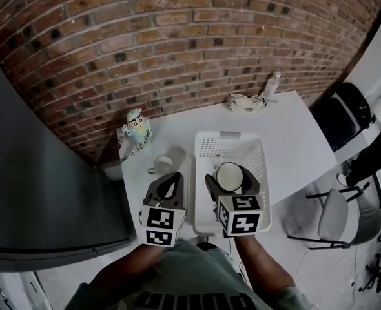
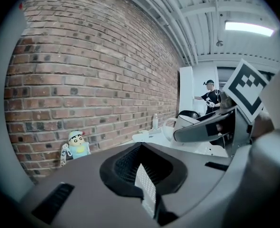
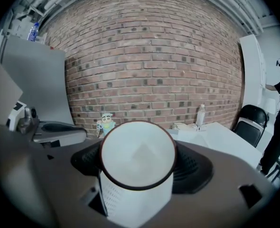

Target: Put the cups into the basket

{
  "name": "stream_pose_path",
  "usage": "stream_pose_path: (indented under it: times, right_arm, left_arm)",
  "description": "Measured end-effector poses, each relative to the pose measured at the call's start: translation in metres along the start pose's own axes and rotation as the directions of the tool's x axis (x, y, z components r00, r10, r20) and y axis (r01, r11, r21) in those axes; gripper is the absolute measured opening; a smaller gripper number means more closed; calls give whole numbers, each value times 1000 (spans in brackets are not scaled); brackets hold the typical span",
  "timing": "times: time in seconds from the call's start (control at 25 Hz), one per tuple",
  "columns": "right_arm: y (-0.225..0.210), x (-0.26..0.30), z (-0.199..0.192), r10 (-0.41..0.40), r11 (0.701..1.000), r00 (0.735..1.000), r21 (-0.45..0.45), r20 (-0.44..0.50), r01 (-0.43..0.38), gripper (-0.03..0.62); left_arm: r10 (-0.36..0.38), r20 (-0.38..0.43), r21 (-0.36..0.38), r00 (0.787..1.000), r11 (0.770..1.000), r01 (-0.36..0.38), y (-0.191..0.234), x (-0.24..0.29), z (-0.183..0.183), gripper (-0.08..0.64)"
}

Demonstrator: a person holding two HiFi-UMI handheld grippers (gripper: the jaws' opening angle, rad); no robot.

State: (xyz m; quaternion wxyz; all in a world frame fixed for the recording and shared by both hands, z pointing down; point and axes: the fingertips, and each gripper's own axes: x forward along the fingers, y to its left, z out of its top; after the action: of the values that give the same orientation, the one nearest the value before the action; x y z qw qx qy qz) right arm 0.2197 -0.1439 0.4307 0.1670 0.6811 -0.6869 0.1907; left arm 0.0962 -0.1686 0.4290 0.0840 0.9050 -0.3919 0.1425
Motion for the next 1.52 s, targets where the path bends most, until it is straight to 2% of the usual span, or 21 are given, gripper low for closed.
stream_pose_path:
  times: [0.32, 0.68, 1.04, 1.52]
  right_arm:
    - [-49, 51, -34, -32, 999, 995, -1, -91, 32, 391]
    - [-78, 101, -74, -49, 999, 981, 5, -185, 51, 391]
    - [-111, 140, -120, -125, 989, 949, 34, -288, 141, 391]
    - [-121, 158, -152, -155, 987, 928, -12, -338, 160, 391]
  left_arm:
    - [53, -45, 29, 998, 998, -51, 5, 49, -4, 8]
    - [93, -125, -30, 988, 995, -97, 26, 76, -37, 8]
    - [90, -187, -57, 978, 993, -102, 31, 88, -60, 8]
    - [59, -207, -60, 977, 995, -73, 26, 96, -71, 8]
